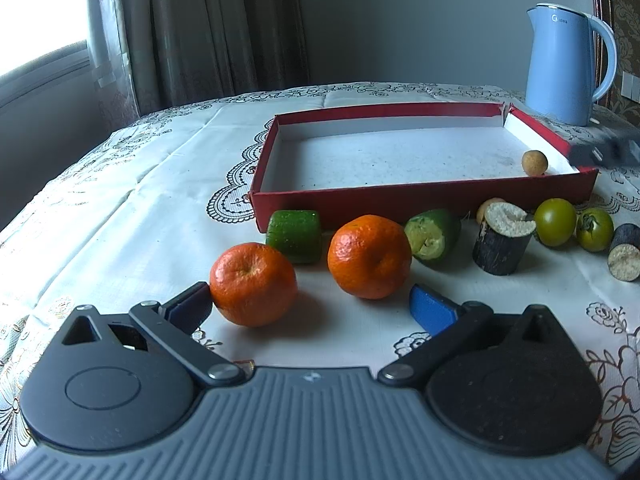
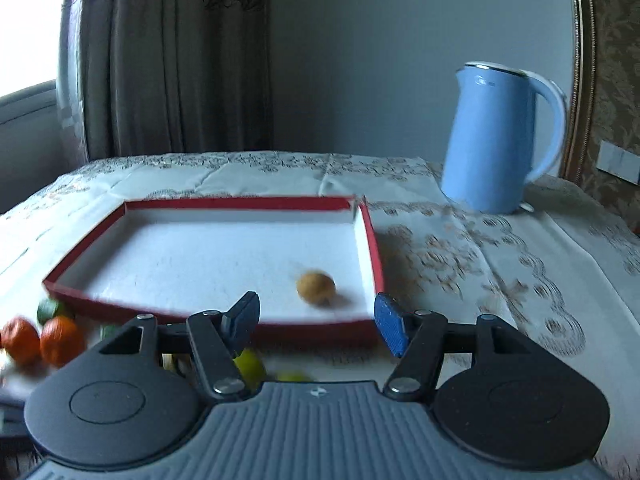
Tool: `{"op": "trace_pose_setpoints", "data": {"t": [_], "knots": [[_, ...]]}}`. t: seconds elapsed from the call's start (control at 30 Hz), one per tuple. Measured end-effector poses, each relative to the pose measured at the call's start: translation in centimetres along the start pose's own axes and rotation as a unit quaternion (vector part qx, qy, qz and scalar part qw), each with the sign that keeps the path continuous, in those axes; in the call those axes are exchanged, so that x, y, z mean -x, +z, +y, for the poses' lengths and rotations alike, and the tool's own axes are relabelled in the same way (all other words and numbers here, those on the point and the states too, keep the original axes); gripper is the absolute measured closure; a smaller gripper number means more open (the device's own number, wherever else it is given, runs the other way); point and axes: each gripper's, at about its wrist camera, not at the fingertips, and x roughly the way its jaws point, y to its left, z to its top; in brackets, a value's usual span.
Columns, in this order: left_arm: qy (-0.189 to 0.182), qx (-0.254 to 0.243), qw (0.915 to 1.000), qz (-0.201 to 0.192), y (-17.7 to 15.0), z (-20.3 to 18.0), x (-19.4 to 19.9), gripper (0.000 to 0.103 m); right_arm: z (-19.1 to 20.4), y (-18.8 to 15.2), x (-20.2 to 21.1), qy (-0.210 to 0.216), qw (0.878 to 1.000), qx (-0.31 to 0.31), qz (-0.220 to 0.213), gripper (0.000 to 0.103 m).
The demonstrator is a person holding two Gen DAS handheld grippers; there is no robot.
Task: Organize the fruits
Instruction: 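Carry the brown fruit into the red tray and open the right gripper, then move the left gripper to the mandarin orange and close on it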
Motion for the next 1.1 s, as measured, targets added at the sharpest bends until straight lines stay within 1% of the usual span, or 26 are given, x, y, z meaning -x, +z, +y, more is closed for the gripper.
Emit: {"op": "trace_pose_setpoints", "data": {"t": [0.13, 0.23, 0.3, 0.37, 0.4, 0.47, 0.5, 0.53, 0.6, 0.7, 0.77, 0.83, 0.93, 0.97, 1.0, 1.07, 1.1], "knots": [[0.0, 0.0, 1.0, 0.0, 0.0, 0.0, 0.0, 0.0, -0.6, -2.4, 2.0, 0.014, 1.0, -0.015, 0.002, 0.04], [0.001, -0.001, 1.0, 0.0, 0.0, 0.0, 0.0, 0.0, -0.8, -3.7, 3.2, -0.007, 1.0, -0.016, -0.005, 0.04], [0.001, -0.001, 1.0, 0.0, 0.0, 0.0, 0.0, 0.0, -0.6, -4.6, 4.1, 0.015, 1.0, -0.014, -0.011, 0.04], [0.001, -0.001, 1.0, 0.0, 0.0, 0.0, 0.0, 0.0, 0.0, -5.2, 4.4, 0.039, 0.999, -0.003, 0.0, 0.04], [0.001, -0.001, 1.0, 0.0, 0.0, 0.0, 0.0, 0.0, 0.3, -5.4, 4.4, 0.038, 0.999, 0.004, 0.004, 0.04], [0.0, 0.0, 1.0, 0.0, 0.0, 0.0, 0.0, 0.0, 0.6, -5.9, 4.2, 0.015, 1.0, 0.008, 0.004, 0.04], [0.0, 0.0, 1.0, 0.0, 0.0, 0.0, -0.1, 0.0, 0.6, -6.1, 4.1, 0.011, 1.0, 0.009, 0.006, 0.04], [0.0, 0.0, 1.0, 0.0, 0.0, 0.0, -0.1, 0.0, 0.6, -6.3, 3.8, 0.017, 1.0, 0.009, 0.01, 0.037], [0.0, 0.0, 1.0, 0.0, 0.0, 0.1, -0.1, 0.0, 0.7, -6.6, 3.9, 0.029, 0.999, 0.018, 0.004, 0.037], [0.0, 0.002, 1.0, 0.001, 0.0, 0.2, -0.1, 0.0, 0.9, -7.0, 5.0, 0.052, 0.997, 0.041, -0.024, 0.037], [0.0, 0.001, 1.0, 0.0, 0.0, 0.2, -0.1, 0.0, 1.3, -7.0, 5.8, 0.072, 0.995, 0.057, -0.036, 0.037], [0.0, 0.001, 1.0, 0.0, 0.0, 0.2, -0.1, 0.0, 2.0, -7.0, 6.0, 0.082, 0.994, 0.069, -0.031, 0.037], [0.0, 0.001, 1.0, 0.0, 0.0, 0.2, -0.1, 0.0, 2.7, -7.0, 5.0, 0.098, 0.992, 0.075, -0.007, 0.038], [0.0, 0.002, 1.0, 0.0, 0.0, 0.2, -0.1, 0.0, 2.8, -6.9, 4.6, 0.101, 0.992, 0.074, 0.0, 0.04], [-0.001, 0.004, 1.0, 0.001, 0.0, 0.3, 0.0, 0.0, 2.9, -6.8, 4.1, 0.098, 0.993, 0.069, 0.009, 0.043], [-0.007, 0.005, 1.0, 0.004, -0.1, 0.6, 0.0, 0.0, 3.0, -6.5, 3.3, 0.088, 0.994, 0.063, 0.019, 0.043], [-0.009, 0.01, 0.9999, 0.007, -0.1, 0.9, 0.1, 0.0, 3.0, -6.3, 2.7, 0.081, 0.994, 0.059, 0.034, 0.043]]}}
